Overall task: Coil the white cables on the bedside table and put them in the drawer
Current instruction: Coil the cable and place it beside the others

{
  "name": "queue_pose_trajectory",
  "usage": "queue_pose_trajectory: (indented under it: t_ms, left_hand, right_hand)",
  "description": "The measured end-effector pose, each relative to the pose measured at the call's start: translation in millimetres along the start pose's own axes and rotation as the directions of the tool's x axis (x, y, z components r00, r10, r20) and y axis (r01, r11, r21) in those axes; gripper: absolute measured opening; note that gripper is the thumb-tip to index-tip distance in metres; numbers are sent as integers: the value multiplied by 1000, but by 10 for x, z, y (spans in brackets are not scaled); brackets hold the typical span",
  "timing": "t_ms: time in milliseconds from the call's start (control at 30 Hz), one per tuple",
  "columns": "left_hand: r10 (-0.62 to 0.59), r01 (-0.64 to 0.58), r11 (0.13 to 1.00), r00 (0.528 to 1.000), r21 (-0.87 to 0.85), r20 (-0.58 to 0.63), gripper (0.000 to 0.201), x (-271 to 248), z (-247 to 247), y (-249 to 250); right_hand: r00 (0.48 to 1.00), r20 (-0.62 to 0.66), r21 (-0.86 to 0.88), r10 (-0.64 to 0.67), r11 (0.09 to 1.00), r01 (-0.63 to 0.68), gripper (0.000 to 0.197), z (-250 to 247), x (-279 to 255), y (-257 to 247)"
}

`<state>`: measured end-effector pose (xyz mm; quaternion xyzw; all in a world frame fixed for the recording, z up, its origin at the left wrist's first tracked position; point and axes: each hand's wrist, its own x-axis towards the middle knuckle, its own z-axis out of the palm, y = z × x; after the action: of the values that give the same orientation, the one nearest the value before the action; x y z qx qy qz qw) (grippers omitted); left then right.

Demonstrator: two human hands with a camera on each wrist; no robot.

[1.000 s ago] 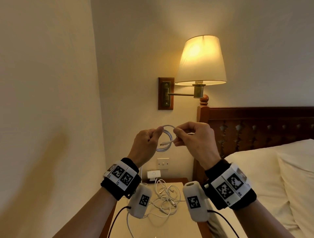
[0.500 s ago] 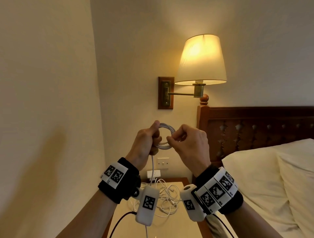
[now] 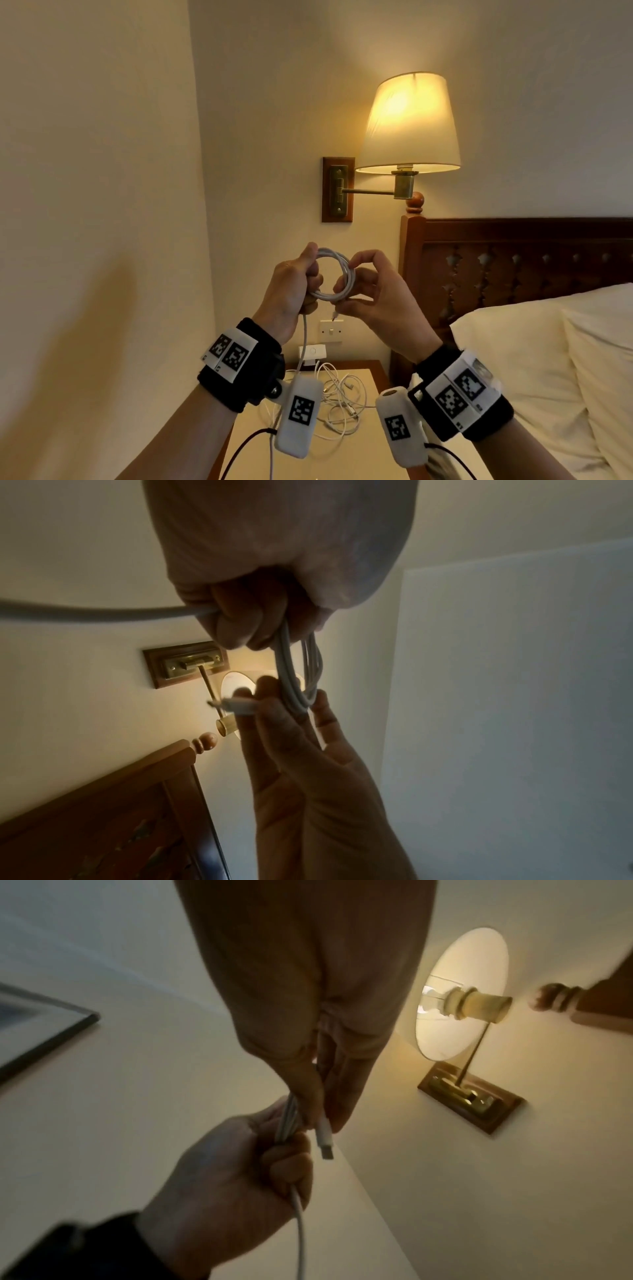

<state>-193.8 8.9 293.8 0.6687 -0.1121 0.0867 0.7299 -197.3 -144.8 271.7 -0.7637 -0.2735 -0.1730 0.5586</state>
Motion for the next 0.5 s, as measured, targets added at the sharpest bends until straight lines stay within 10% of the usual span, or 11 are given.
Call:
queue_pose_trajectory:
  t_ms: [133, 500]
  left_hand:
    - [37, -37, 999, 999, -3, -4, 44, -11, -15, 18]
    - [33, -40, 989, 998, 146, 50, 45, 18, 34, 87]
  right_hand:
    - [993, -73, -17, 88, 996, -89, 57, -22, -40, 32]
    - [956, 213, 311, 204, 913, -264, 28, -220, 42, -75]
